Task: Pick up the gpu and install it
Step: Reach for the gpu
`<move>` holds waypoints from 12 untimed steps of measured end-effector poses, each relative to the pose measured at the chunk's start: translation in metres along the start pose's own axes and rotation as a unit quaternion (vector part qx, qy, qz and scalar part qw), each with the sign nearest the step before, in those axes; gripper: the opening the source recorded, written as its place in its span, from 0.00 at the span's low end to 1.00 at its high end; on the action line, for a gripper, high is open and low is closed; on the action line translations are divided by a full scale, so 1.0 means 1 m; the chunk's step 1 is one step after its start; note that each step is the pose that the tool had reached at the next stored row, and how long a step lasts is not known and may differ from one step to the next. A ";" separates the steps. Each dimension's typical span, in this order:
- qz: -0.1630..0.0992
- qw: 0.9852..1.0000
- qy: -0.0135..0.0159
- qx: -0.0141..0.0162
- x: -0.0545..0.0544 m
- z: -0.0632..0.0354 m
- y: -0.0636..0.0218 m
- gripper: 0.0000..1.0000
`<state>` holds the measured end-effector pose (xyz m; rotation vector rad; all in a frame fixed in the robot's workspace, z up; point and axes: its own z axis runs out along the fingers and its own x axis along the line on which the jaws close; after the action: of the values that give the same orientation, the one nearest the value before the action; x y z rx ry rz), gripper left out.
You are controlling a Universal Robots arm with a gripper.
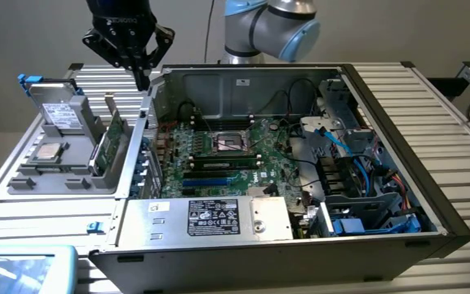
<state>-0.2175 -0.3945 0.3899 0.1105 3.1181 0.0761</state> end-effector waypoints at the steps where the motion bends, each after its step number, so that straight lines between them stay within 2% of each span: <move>1: 0.000 1.000 0.000 0.000 0.005 0.0000 -0.0002 0.12; 12: 0.000 1.000 0.000 -0.002 0.053 0.0004 -0.0018 0.12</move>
<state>-0.2706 -0.3924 0.3885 0.1104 3.1181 0.0827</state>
